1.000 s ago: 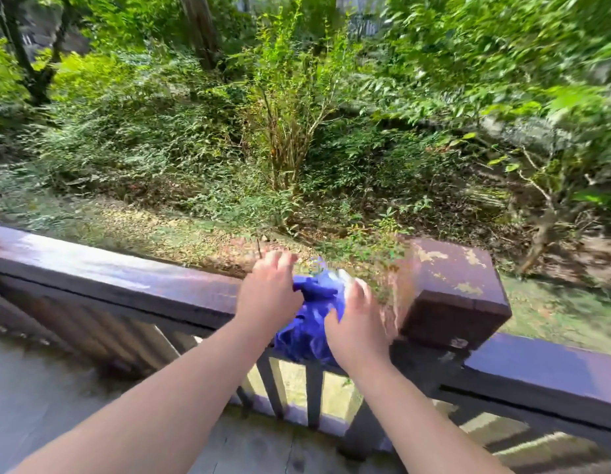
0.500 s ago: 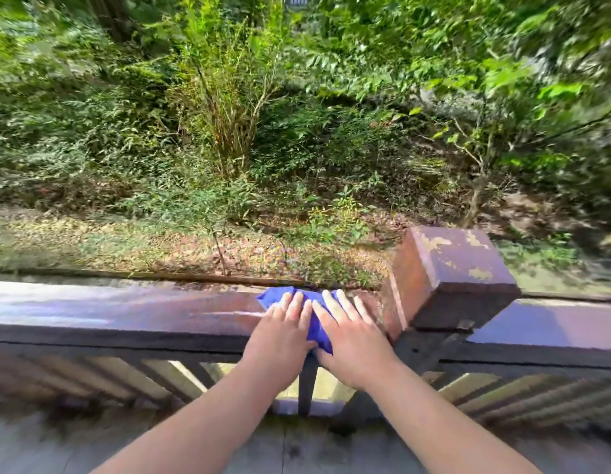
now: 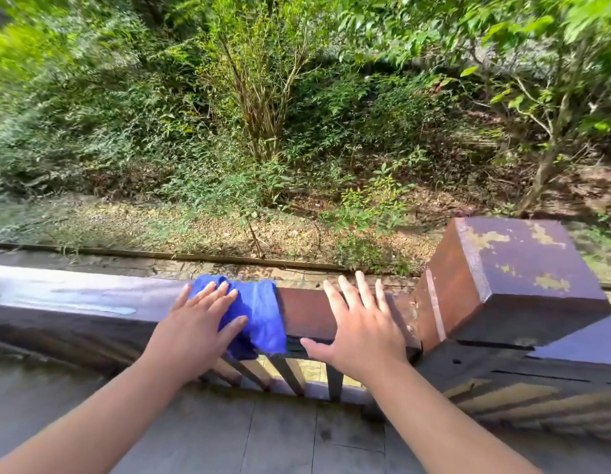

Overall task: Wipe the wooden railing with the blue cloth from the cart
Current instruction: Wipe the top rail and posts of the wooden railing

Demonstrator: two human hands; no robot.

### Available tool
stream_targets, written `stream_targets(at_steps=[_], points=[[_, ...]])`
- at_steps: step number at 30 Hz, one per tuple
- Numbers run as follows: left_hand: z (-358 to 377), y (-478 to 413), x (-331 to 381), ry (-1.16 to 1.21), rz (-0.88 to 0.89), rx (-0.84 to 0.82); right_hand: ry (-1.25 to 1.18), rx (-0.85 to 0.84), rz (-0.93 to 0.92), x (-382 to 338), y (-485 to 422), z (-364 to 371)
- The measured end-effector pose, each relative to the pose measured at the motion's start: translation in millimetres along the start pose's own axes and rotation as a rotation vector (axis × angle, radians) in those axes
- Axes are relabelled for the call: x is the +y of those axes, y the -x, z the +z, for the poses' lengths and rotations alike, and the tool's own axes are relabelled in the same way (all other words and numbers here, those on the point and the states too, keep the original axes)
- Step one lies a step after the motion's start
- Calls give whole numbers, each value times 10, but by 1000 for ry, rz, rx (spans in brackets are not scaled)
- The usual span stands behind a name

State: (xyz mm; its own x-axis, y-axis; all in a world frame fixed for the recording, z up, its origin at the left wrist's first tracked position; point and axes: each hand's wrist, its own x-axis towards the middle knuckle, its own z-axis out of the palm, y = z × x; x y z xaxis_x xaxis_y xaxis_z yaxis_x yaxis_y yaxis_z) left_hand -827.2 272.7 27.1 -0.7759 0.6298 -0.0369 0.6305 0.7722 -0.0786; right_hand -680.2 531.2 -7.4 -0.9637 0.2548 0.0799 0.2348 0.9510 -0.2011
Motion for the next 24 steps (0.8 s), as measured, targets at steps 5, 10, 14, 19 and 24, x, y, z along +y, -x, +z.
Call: stream_targets(at_steps=[5,10,14,19,24], points=[[53,-78,697,31,-149,67,10,18,17,2,-6,20],[165,-50,1079,175,54,74,40,43,18,-23,-11,56],[232,-73,845,251,187,68,86,26,22,-39,-13,46],[337,125,212,271,218,83,117,35,27,-152,24,32],[352,279,-550,119,283,35,83,9,-33,-1018,-186,219]])
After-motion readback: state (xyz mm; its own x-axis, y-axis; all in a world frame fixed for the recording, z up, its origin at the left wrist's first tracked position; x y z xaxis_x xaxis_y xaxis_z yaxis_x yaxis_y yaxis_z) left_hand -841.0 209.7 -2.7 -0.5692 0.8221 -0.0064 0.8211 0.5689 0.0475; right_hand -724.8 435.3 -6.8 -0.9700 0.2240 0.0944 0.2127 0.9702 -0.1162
